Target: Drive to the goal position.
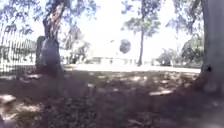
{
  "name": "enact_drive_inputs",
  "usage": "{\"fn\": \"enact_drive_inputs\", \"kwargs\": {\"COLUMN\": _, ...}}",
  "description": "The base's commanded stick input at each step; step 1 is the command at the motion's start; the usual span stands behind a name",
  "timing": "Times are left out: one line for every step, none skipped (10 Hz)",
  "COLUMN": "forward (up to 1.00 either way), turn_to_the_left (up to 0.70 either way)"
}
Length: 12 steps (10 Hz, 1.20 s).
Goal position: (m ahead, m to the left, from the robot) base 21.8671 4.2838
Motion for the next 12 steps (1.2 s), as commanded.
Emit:
{"fn": "enact_drive_inputs", "kwargs": {"forward": 0.70, "turn_to_the_left": 0.00}}
{"fn": "enact_drive_inputs", "kwargs": {"forward": 0.70, "turn_to_the_left": 0.00}}
{"fn": "enact_drive_inputs", "kwargs": {"forward": 0.70, "turn_to_the_left": 0.00}}
{"fn": "enact_drive_inputs", "kwargs": {"forward": 0.70, "turn_to_the_left": 0.00}}
{"fn": "enact_drive_inputs", "kwargs": {"forward": 0.70, "turn_to_the_left": 0.00}}
{"fn": "enact_drive_inputs", "kwargs": {"forward": 0.70, "turn_to_the_left": 0.00}}
{"fn": "enact_drive_inputs", "kwargs": {"forward": 0.70, "turn_to_the_left": 0.00}}
{"fn": "enact_drive_inputs", "kwargs": {"forward": 0.70, "turn_to_the_left": 0.00}}
{"fn": "enact_drive_inputs", "kwargs": {"forward": 0.70, "turn_to_the_left": 0.00}}
{"fn": "enact_drive_inputs", "kwargs": {"forward": 0.70, "turn_to_the_left": 0.00}}
{"fn": "enact_drive_inputs", "kwargs": {"forward": 0.70, "turn_to_the_left": 0.00}}
{"fn": "enact_drive_inputs", "kwargs": {"forward": 0.70, "turn_to_the_left": 0.00}}
